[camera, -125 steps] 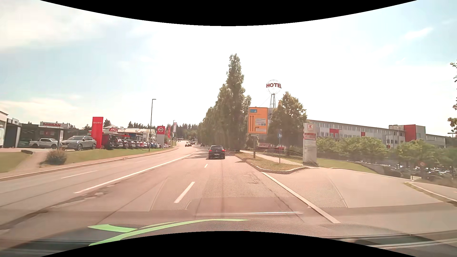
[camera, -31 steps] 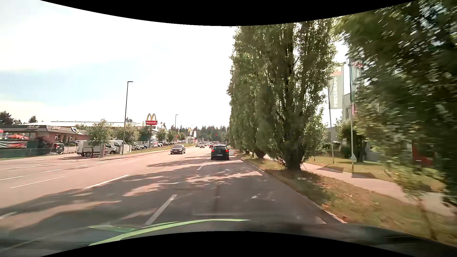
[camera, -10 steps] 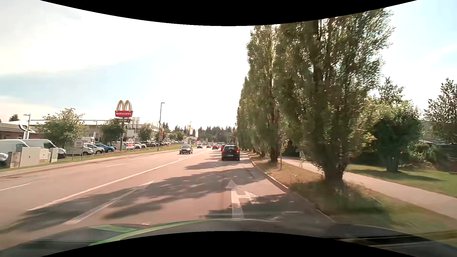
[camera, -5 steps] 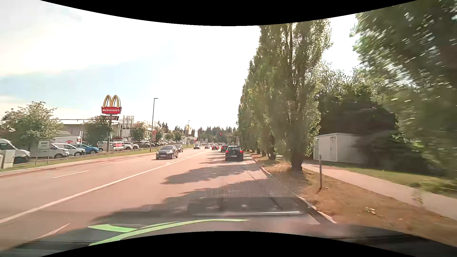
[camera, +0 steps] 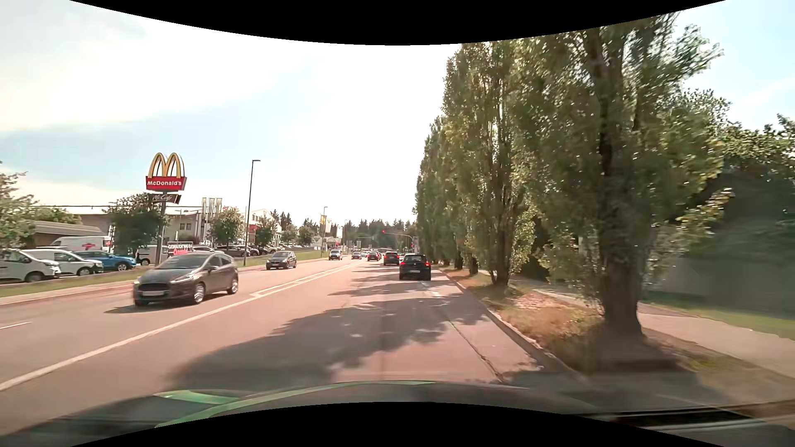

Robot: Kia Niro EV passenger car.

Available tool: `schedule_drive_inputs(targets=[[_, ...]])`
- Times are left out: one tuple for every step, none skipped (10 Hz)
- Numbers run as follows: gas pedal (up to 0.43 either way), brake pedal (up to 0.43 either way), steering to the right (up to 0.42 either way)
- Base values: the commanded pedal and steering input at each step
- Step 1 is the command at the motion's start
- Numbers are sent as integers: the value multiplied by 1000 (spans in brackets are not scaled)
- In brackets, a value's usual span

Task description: Follow the waypoints while adhering to traffic rules and regulations

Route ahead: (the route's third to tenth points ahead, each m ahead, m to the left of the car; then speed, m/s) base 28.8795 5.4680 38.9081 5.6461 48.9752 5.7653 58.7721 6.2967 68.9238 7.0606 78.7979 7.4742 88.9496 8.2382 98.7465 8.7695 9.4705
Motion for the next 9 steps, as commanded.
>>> schedule_drive_inputs(targets=[[0, 0, 0], [0, 0, -1], [0, 0, -1], [0, 0, 0], [0, 0, 0], [0, 0, 0], [0, 73, -1], [0, 146, -1], [0, 171, -1]])
